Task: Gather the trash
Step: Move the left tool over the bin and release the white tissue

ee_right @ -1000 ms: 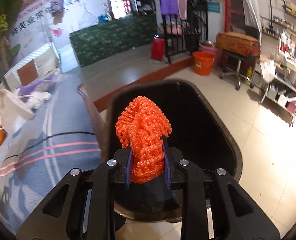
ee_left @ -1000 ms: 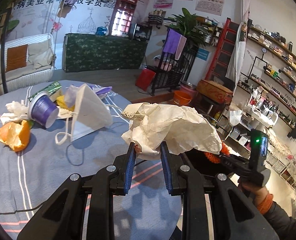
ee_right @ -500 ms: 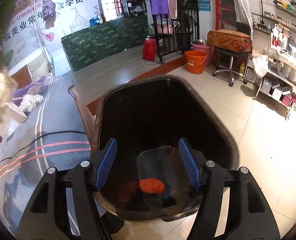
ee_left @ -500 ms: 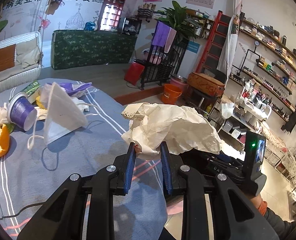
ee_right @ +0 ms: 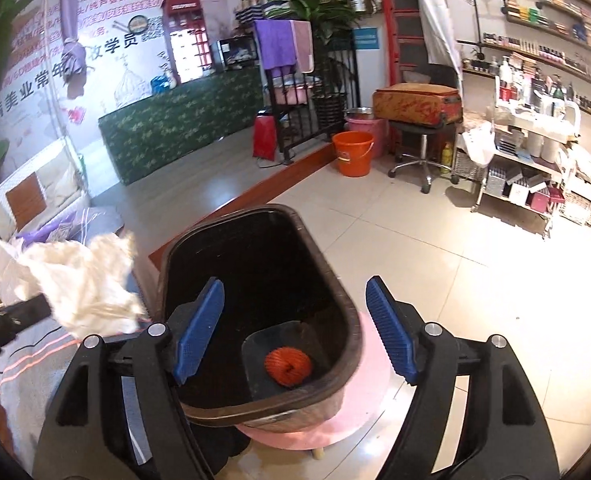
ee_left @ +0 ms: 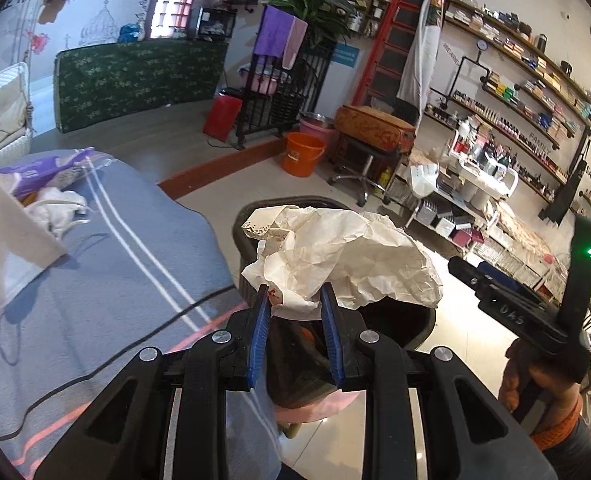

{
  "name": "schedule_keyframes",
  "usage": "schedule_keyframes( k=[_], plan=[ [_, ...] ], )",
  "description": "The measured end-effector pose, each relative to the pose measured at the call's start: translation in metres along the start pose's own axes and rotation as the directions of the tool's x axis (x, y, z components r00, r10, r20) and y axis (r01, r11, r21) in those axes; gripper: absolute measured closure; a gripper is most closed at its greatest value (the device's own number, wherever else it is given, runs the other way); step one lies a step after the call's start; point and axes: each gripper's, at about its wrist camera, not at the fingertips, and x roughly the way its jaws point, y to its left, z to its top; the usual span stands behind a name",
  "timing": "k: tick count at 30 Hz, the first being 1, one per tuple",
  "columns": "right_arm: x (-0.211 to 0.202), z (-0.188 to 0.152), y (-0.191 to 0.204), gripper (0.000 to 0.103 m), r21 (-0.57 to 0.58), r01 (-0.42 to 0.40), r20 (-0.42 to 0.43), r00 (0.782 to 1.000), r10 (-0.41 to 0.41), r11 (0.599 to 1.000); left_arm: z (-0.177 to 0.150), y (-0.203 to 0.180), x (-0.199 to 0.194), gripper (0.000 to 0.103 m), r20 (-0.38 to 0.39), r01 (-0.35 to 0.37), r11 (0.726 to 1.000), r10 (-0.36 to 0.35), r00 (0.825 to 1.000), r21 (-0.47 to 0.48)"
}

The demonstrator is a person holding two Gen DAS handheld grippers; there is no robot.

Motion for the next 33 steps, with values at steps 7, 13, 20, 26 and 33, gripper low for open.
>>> schedule_keyframes(
  k=[7, 13, 20, 26, 33],
  plan=[
    [-0.003, -0.001, -0.020, 0.030, 0.057, 0.022, 0.013, 1.000, -0.023, 0.998, 0.008, -0.023, 0.038, 0.077, -0.078, 0.008, 0.998, -0.003, 0.997, 0.059],
    [-0.006, 0.003, -0.035, 0.030, 0.096, 0.052, 0.024, 0.998, -0.055, 0.994, 0.004, -0.039, 0.068, 0.076, -0.147, 0.003, 0.992, 0.016, 0.989, 0.127],
    [-0.003, 0.007, -0.050, 0.028, 0.132, 0.080, 0.018, 0.996, -0.083, 0.988, 0.002, -0.042, 0.074, 0.046, -0.157, 0.007, 0.990, 0.016, 0.987, 0.144],
    [-0.001, 0.008, -0.052, 0.027, 0.154, 0.076, 0.004, 0.997, -0.077, 0.985, 0.000, -0.046, 0.069, 0.027, -0.133, 0.041, 0.989, -0.022, 0.991, 0.145],
    [0.002, 0.005, -0.037, 0.024, 0.138, 0.040, -0.005, 0.999, -0.040, 0.990, -0.002, -0.036, 0.033, 0.024, -0.048, 0.033, 0.994, -0.028, 0.998, 0.105]
  ],
)
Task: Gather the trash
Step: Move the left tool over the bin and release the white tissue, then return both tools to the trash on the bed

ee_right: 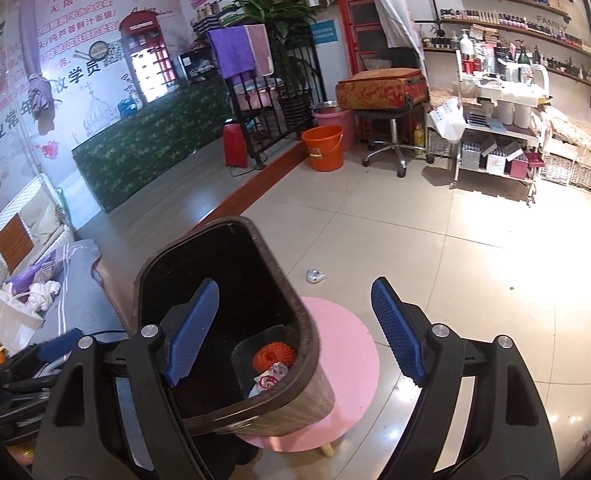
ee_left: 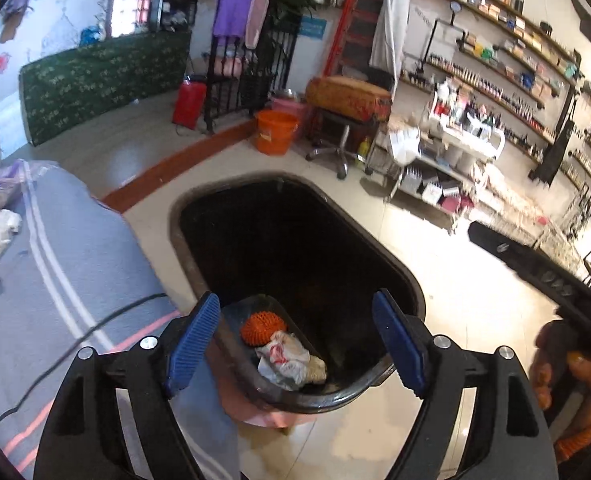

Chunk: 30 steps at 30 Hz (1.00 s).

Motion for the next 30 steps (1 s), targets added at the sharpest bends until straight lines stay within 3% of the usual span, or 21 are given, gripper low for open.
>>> schedule_keyframes(
  k=[6, 16, 20, 25, 30],
  plan=[
    [-0.005, -0.006, 0.030, 0.019, -0.042, -0.063, 0.003, 0.998, 0.064, 0.997, 0.000, 0.007, -0.045, 0.010, 0.127, -0.129, 0.992, 0.125, 0.984, 0.019],
    [-0.010, -0.020, 0.101, 0.018, -0.152, -0.215, -0.039, 0.977, 0.212, 0.965, -0.014, 0.051, -0.101, 0.006, 0.185, -0.264, 0.961, 0.276, 0.943, -0.086],
    [-0.014, -0.027, 0.134, 0.017, -0.203, -0.284, -0.060, 0.959, 0.278, 0.937, -0.028, 0.073, -0.119, 0.006, 0.174, -0.377, 0.919, 0.392, 0.903, -0.114],
    [-0.018, -0.040, 0.176, 0.017, -0.255, -0.373, -0.105, 0.928, 0.358, 0.892, -0.049, 0.104, -0.142, 0.006, 0.153, -0.410, 0.890, 0.441, 0.884, -0.199],
    [-0.023, -0.049, 0.216, 0.017, -0.295, -0.453, -0.149, 0.891, 0.428, 0.841, -0.073, 0.131, -0.168, 0.006, 0.138, -0.477, 0.841, 0.520, 0.843, -0.257]
  ],
)
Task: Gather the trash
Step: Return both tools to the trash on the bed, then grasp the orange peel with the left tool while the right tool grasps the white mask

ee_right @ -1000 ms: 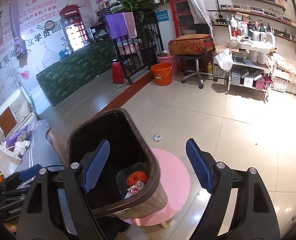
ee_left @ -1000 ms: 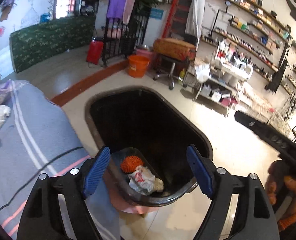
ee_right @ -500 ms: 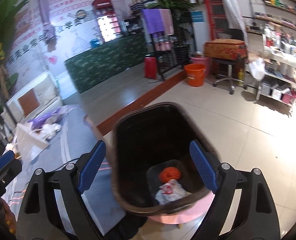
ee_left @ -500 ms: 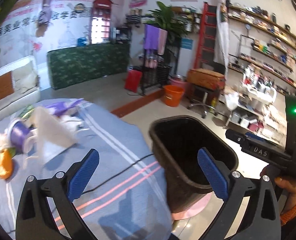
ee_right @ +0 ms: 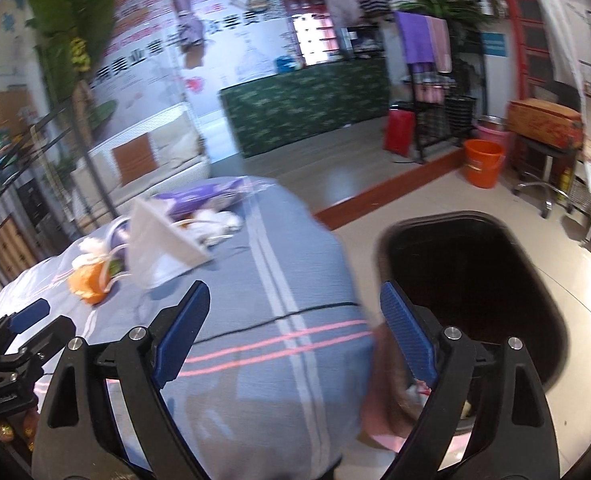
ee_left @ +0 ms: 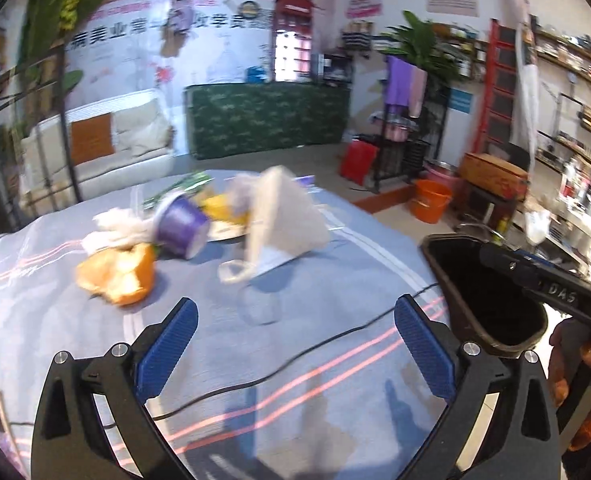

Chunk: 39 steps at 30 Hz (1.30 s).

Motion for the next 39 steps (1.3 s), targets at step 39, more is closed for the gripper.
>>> schedule_keyframes(
  k=[39],
  plan=[
    [0.137, 0.021, 0.183, 0.040, -0.279, -0.239, -0.210, 0.960, 0.184, 0.930, 0.007, 0.136, 0.032, 0.012, -0.138, -0.159, 0.974, 0.137, 0.981, -0.160]
  ],
)
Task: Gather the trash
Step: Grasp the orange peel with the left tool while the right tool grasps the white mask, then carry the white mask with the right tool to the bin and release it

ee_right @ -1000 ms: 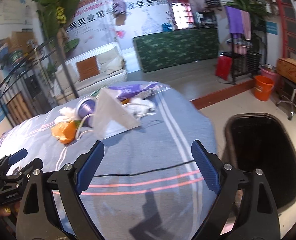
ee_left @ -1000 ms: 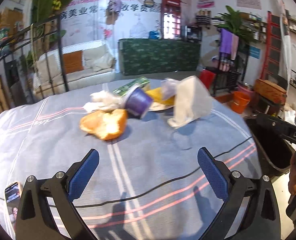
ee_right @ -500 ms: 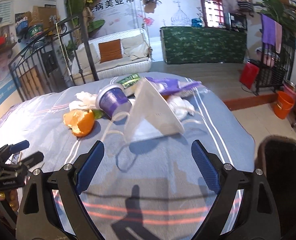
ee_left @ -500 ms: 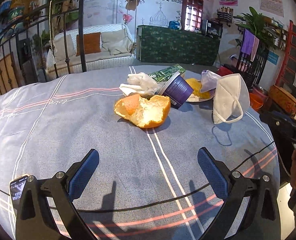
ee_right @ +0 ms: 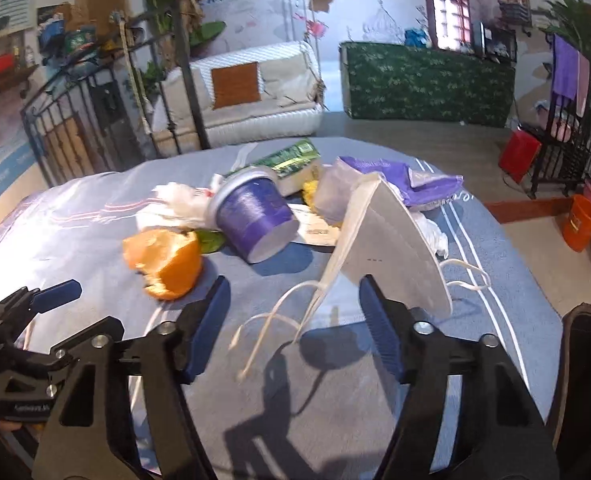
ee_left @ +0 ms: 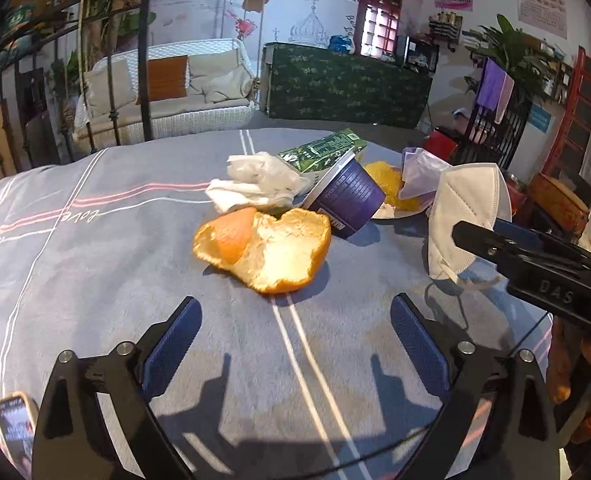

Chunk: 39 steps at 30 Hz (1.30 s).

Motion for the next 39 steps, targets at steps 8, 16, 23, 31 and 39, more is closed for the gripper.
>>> schedule_keyframes(
  k=[8, 16, 23, 31, 39],
  plan=[
    [0.022, -0.001, -0.015, 0.085, 0.056, 0.023, -0.050, 0.999, -0.020, 0.998, 0.021, -0.019, 0.043, 0.029, -0.054, -0.013, 0.994, 0.019, 0.998, 0.108],
    [0.018, -0.005, -0.012, 0.097, 0.056, 0.003, -0.032, 0.999, -0.002, 0.998, 0.028, -0.011, 0.076, 0.048, -0.132, -0.026, 0.998, 0.034, 0.991, 0.059],
    [0.005, -0.007, -0.006, 0.097, 0.017, 0.015, 0.010, 1.000, -0.015, 1.000, 0.028, 0.000, 0.075, 0.086, -0.139, 0.010, 1.000, -0.013, 0.990, -0.022],
    [-0.012, -0.011, -0.004, 0.100, -0.009, 0.023, 0.051, 0.998, -0.023, 1.000, 0.026, 0.001, 0.049, 0.093, -0.068, 0.019, 0.998, -0.023, 0.997, -0.053],
    [-0.036, -0.019, -0.004, 0.100, -0.014, 0.002, 0.067, 0.998, -0.001, 1.000, 0.016, 0.002, 0.014, 0.095, -0.005, 0.058, 0.994, -0.059, 0.998, -0.091]
  ],
)
